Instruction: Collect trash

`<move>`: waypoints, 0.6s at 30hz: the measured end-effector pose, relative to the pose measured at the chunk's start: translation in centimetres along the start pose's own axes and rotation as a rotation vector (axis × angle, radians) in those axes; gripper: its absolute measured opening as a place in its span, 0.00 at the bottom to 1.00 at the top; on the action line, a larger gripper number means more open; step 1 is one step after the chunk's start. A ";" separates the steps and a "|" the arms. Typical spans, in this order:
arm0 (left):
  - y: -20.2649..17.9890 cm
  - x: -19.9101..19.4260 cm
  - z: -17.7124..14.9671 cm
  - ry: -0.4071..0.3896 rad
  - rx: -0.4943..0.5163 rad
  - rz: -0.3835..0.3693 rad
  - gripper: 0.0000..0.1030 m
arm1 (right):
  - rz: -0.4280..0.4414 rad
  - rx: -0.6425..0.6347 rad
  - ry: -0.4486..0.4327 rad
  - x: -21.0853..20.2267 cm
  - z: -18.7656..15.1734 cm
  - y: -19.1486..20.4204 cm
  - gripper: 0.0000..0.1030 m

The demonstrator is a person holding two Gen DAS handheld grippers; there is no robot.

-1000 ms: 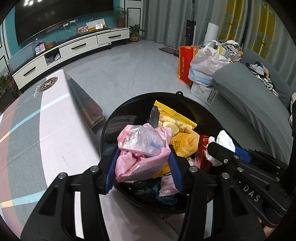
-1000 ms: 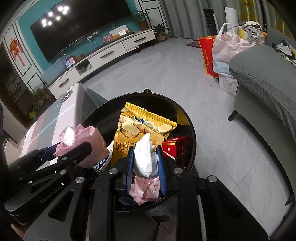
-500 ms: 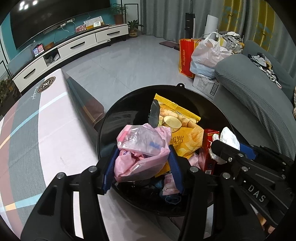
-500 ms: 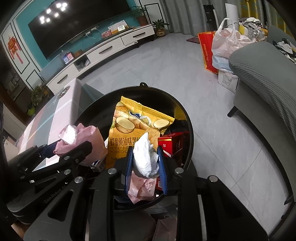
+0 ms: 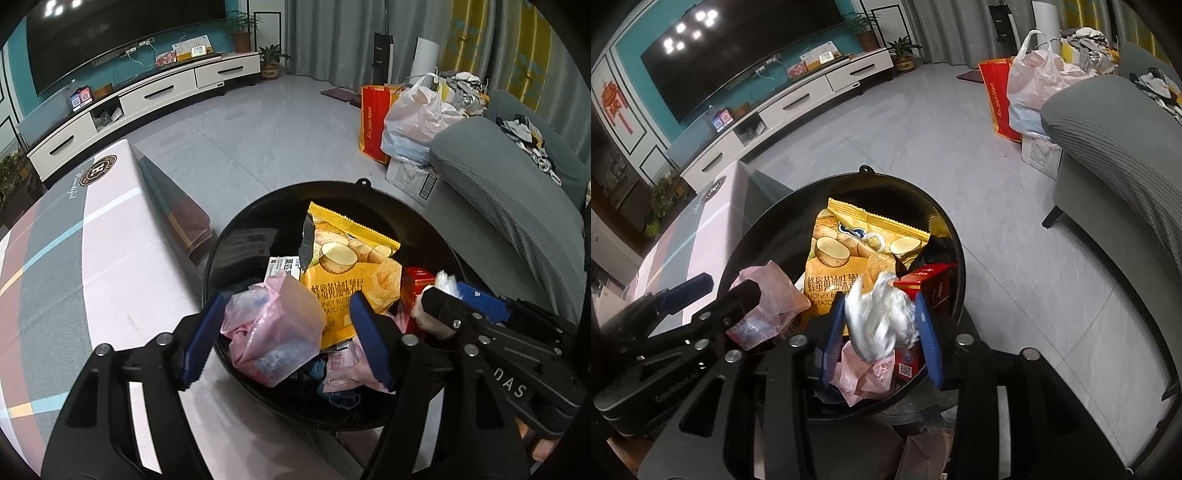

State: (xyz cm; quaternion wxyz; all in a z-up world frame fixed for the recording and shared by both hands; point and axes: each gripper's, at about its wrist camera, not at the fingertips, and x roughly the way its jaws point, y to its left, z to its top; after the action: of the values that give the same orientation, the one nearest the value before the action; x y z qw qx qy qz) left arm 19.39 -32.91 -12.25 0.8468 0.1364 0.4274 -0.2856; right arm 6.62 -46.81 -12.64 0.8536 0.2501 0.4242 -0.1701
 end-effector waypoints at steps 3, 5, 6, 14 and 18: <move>0.3 -0.6 0.1 -0.017 -0.016 -0.004 0.77 | 0.025 0.022 -0.008 -0.2 0.1 -0.2 0.53; 0.6 -1.2 0.1 -0.026 -0.031 -0.007 0.83 | 0.038 0.036 -0.008 -0.3 0.3 -0.3 0.53; 0.8 -1.5 0.1 -0.029 -0.036 -0.007 0.86 | 0.036 0.040 -0.010 -0.4 0.3 -0.4 0.53; 2.7 -7.9 -1.5 -0.066 -0.072 0.040 0.97 | -0.029 -0.035 -0.097 -6.3 -1.2 1.9 0.88; 3.1 -11.7 -2.5 -0.076 -0.078 0.043 0.97 | -0.067 -0.043 -0.090 -9.0 -2.2 3.1 0.97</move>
State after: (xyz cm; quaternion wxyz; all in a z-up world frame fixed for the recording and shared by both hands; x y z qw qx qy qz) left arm 14.13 -24.91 -4.46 0.8732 0.1016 0.4025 -0.2555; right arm 1.51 -42.35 -5.63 0.8709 0.2093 0.3971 -0.2002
